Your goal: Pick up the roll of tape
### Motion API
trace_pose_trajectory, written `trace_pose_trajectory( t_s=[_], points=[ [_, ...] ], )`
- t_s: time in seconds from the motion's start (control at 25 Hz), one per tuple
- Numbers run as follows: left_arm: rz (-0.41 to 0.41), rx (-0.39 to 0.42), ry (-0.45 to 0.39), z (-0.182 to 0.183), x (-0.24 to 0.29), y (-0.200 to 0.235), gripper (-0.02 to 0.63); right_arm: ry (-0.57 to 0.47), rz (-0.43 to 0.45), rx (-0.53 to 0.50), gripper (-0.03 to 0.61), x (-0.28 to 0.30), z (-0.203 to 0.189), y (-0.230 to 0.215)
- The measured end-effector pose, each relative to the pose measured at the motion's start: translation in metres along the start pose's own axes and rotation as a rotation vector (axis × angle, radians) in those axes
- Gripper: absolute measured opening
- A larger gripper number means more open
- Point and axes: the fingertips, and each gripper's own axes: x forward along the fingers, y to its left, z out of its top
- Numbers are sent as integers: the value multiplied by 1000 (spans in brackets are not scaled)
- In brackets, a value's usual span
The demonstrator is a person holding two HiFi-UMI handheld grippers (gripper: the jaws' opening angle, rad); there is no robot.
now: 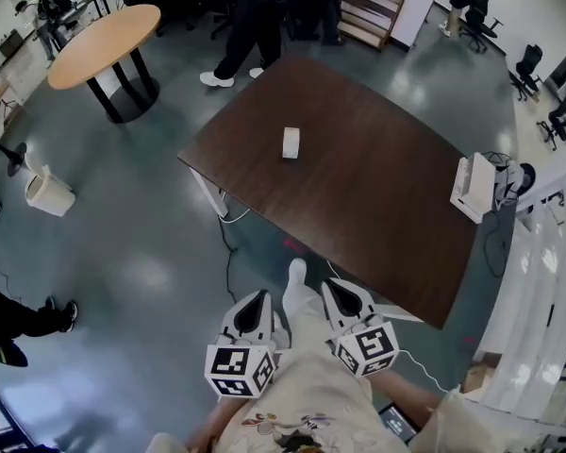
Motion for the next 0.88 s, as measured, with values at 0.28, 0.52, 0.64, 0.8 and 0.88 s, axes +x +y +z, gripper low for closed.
trace_pose_trajectory(
  t_s=[0.28, 0.52, 0.64, 0.8, 0.88],
  points=[
    [-2, 33, 29, 24, 48, 20, 6, -5, 11, 9, 6, 50, 15, -26],
    [0, 62, 74, 50, 112, 32, 6, -17, 24, 36, 6, 99, 32, -69],
    [2, 68, 120, 61, 144, 37, 6, -14, 15, 53, 6, 124, 40, -95],
    [8, 70, 145, 74, 183, 39, 6, -26, 16, 95, 8, 152, 53, -132],
    [18, 48, 156, 80, 201, 42, 6, -19, 21, 112, 8, 164, 55, -147]
  ],
)
